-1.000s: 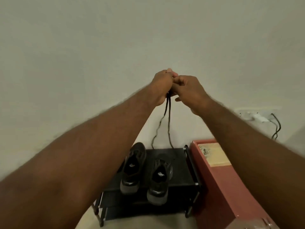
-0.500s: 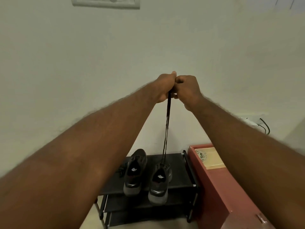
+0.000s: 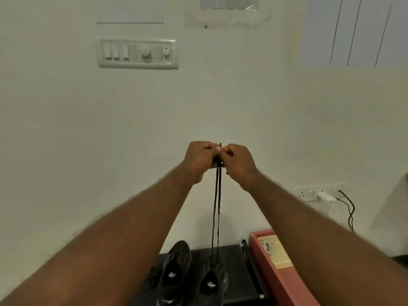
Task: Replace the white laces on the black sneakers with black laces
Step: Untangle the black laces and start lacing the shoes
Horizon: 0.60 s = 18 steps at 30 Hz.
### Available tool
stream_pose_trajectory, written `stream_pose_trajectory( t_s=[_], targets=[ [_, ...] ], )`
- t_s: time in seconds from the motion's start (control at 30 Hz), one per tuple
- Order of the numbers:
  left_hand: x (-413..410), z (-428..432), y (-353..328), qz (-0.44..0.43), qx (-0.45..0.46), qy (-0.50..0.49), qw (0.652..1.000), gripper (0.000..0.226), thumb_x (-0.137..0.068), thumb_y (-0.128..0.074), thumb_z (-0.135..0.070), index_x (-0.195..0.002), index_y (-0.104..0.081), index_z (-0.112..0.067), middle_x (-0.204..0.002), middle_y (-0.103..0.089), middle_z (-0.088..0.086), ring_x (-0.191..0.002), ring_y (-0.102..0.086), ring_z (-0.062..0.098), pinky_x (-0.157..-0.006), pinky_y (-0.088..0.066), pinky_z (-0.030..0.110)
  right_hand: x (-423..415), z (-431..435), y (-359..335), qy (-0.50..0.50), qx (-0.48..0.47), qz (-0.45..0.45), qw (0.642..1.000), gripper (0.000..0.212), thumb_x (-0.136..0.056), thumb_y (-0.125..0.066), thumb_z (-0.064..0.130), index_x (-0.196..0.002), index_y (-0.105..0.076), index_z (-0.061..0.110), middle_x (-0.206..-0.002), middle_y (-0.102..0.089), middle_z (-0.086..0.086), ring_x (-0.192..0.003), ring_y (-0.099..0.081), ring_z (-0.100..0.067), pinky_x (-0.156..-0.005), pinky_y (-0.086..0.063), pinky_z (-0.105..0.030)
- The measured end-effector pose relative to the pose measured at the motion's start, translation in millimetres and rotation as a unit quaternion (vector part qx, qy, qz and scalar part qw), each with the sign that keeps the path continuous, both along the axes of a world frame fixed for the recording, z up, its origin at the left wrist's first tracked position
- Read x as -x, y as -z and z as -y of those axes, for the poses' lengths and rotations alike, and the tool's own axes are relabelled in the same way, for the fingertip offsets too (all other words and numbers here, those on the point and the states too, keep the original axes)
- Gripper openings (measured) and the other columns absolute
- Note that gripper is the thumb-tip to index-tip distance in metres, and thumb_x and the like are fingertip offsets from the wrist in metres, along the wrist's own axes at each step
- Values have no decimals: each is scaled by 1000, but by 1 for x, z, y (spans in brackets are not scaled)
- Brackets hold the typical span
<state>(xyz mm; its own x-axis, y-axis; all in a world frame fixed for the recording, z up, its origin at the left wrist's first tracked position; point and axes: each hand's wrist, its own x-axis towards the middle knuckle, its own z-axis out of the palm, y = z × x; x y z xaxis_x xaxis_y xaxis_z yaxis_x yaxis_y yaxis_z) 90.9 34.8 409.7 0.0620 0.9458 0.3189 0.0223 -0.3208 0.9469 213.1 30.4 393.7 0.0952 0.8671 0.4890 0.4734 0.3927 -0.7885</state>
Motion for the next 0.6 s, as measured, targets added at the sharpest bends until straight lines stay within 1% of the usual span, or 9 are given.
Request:
stream_pose_trajectory(
  t_s=[0.07,0.1,0.2,0.27,0.33,0.43,0.47,0.53,0.6],
  targets=[
    [2,0,-1,1,-1,-6,1000,12,-94,-61,-3,-95,-72,3,-95,-71,25,-85,-72,37,-76,-62,40,-1,0,-3,5,-11,38,999,34,-97,-57,26,-84,-63,-5,-84,-68,-21,-82,-66,-37,-73,-57,-52],
    [3,0,-2,2,0,-10,1000,11,-94,-63,-3,-95,-72,3,-95,-71,25,-84,-72,35,-76,-62,41,-1,0,-4,8,-16,56,998,30,-97,-58,23,-83,-64,-3,-81,-68,-17,-77,-65,-33,-71,-56,-47],
    [4,-1,-4,1,6,-18,1000,11,-93,-65,-5,-99,-72,2,-96,-72,23,-80,-71,29,-77,-62,39,-3,-3,-10,21,-24,114,993,21,-96,-58,16,-80,-68,6,-69,-62,-2,-64,-56,-17,-61,-44,-28],
    [5,0,-5,1,5,-24,1000,10,-93,-65,-5,-97,-73,-1,-95,-72,21,-78,-70,26,-75,-62,37,-3,-4,-12,23,-25,147,989,17,-96,-58,15,-85,-71,12,-67,-59,4,-62,-53,-11,-58,-39,-23],
    [6,1,-5,5,3,-33,999,9,-93,-65,-6,-93,-73,-4,-93,-73,18,-79,-70,24,-74,-61,35,-1,-5,-12,23,-26,160,986,17,-97,-57,15,-87,-71,15,-66,-57,6,-61,-51,-9,-57,-37,-21],
    [7,-2,-2,-4,-9,-50,999,8,-93,-66,-7,-91,-73,-5,-91,-73,14,-82,-71,22,-74,-59,32,1,-7,-11,21,-24,165,986,19,-98,-57,18,-86,-70,12,-69,-60,0,-62,-52,-12,-56,-37,-23],
    [8,-4,0,-15,-14,-60,998,8,-92,-66,-7,-91,-74,-5,-92,-74,13,-84,-71,23,-76,-58,33,1,-7,-11,18,-20,169,985,21,-98,-56,18,-83,-69,11,-69,-59,-1,-61,-51,-13,-55,-37,-24],
    [9,-7,1,-36,-29,-78,996,8,-92,-66,-7,-90,-74,-5,-92,-74,13,-88,-71,25,-78,-57,34,2,-8,-11,12,-7,173,985,27,-98,-55,17,-73,-64,12,-65,-56,1,-58,-49,-13,-56,-37,-26],
    [11,-9,3,-55,-49,-87,993,9,-91,-65,-6,-86,-73,-6,-90,-74,12,-90,-71,27,-77,-56,31,4,-8,-12,5,10,172,985,31,-98,-54,15,-68,-61,12,-60,-51,3,-54,-45,-11,-54,-35,-25]
  ],
)
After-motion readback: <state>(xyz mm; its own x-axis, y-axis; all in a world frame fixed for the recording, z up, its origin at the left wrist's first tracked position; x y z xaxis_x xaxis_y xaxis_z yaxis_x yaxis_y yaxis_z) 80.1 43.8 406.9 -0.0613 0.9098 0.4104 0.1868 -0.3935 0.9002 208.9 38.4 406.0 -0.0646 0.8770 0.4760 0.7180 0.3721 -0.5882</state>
